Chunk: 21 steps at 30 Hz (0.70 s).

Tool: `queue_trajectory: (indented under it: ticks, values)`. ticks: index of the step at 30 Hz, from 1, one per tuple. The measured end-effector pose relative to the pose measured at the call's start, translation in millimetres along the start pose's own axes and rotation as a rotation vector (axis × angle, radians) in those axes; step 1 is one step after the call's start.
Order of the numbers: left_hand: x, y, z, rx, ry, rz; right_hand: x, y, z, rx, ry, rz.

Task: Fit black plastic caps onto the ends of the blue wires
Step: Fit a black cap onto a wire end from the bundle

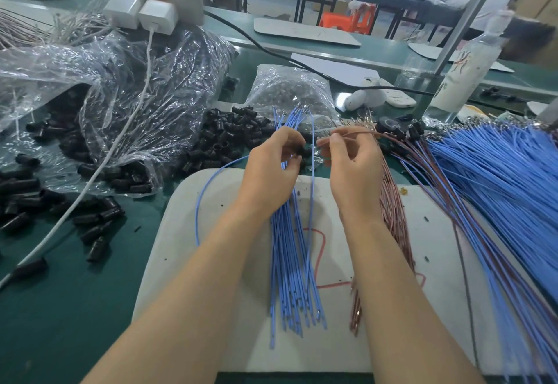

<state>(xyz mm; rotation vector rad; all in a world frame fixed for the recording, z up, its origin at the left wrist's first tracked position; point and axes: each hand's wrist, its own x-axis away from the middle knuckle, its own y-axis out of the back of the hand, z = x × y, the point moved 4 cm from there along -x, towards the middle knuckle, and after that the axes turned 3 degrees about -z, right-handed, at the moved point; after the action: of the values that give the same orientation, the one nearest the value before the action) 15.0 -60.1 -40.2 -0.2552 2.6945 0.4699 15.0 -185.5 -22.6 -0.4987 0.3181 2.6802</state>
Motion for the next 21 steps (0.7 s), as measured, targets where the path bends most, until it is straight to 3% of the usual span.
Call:
queue_trajectory:
  ticks: [9,21]
  values:
    - [-1,0,1,-0.006,0.003,0.002,-1,-1,-2,-0.021,-0.025,0.011]
    - [-1,1,-1,-0.072,0.015,0.01,2,-1,8,0.077,0.21,0.009]
